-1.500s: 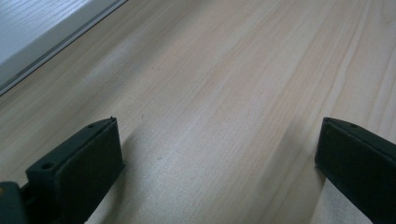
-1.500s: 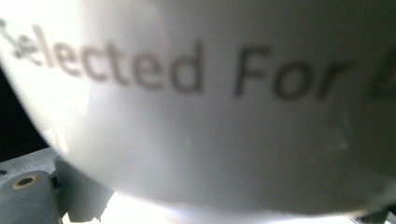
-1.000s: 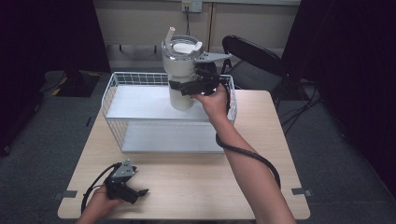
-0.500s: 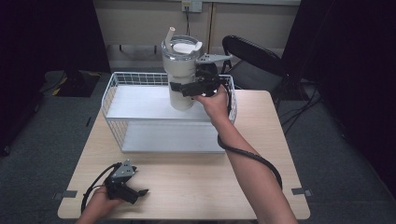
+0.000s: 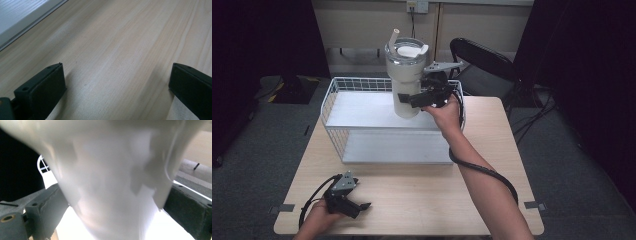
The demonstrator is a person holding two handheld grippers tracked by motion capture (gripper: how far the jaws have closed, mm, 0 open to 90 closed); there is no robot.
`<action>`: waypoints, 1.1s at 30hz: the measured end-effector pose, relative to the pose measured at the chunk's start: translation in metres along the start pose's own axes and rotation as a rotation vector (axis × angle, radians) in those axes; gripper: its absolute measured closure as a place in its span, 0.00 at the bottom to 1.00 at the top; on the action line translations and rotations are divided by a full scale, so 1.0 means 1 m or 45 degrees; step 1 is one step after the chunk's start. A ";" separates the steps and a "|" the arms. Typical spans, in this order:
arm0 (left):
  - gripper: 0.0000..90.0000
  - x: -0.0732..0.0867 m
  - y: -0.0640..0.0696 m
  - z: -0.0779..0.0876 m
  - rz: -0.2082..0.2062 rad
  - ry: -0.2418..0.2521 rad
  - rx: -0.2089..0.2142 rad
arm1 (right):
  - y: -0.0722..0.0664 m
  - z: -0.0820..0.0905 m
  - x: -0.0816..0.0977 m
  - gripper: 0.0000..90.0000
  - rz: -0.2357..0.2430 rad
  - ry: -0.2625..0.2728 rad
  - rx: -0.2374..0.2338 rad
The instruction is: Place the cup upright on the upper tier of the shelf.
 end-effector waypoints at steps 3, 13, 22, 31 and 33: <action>0.00 0.000 0.000 0.000 0.001 0.000 0.000 | 0.000 0.003 0.005 0.07 -0.018 -0.039 0.001; 0.00 0.000 0.000 0.000 0.001 0.000 0.000 | 0.000 0.012 0.008 0.08 -0.002 -0.059 0.023; 0.00 0.000 0.000 0.000 0.001 -0.001 0.000 | -0.006 0.028 0.013 0.08 0.016 -0.050 0.008; 0.00 0.000 0.000 0.000 0.003 0.003 -0.005 | -0.025 0.045 0.021 0.08 0.064 -0.045 -0.062; 0.00 0.000 0.000 0.000 0.002 0.003 -0.005 | -0.029 0.050 0.022 0.08 0.073 -0.035 -0.069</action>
Point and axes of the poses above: each handheld gripper's, and its own axes: z roughly backward along the jaws, x roughly out of its underside, y roughly to its right, the point moved 6 cm from there along -z, roughly forward along the jaws, and after that the axes turned 9 degrees about z, right-handed, at the moved point
